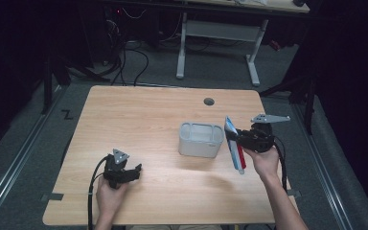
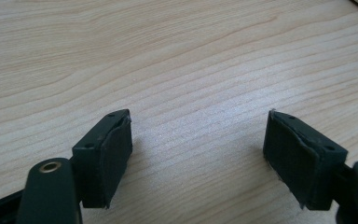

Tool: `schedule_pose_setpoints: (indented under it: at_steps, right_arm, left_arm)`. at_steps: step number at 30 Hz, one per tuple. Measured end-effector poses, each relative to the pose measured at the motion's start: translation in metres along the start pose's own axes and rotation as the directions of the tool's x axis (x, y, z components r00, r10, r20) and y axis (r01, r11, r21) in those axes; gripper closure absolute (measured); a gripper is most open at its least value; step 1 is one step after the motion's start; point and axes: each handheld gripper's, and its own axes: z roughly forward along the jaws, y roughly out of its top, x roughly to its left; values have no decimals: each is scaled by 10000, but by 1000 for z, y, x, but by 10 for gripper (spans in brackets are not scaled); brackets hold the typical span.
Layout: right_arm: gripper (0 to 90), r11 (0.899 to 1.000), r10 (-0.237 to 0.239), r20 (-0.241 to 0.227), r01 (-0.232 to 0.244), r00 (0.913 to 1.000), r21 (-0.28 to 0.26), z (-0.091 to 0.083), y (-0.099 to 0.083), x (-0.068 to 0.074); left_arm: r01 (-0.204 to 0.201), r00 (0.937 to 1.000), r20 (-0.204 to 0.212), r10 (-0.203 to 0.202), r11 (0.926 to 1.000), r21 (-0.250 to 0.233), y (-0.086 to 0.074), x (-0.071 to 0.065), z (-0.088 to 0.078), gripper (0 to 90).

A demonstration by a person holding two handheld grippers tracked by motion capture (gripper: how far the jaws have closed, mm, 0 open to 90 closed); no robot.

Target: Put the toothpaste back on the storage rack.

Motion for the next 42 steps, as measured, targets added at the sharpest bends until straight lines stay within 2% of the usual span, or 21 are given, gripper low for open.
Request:
schedule_pose_setpoints:
  at_steps: [4,7,11,18,29,42]
  right_arm:
    - [719,9994,-333,171,333,9993,22,-1,5,8]
    - [719,9995,-293,-81,292,9995,-130,-3,10,11]
    - [719,9981,-537,-132,533,9985,-294,-3,18,16]
    - [721,9964,-703,-381,684,9968,-499,-3,31,23]
    - [719,9949,-716,-510,677,9961,-750,3,48,25]
    - [719,9935,-570,-581,509,9967,-1018,7,58,24]
  left_arm:
    - [-10,10000,-5,10,10000,3,0,0,0,240]
    - [-10,10000,-5,10,10000,4,0,0,0,239]
    - [-8,10000,-3,8,10000,2,0,0,0,239]
    - [-9,10000,-1,9,10000,2,0,0,0,239]
    - [15,10000,-2,-15,10000,-4,0,0,0,242]
    - [24,10000,-4,-24,10000,-12,0,0,0,241]
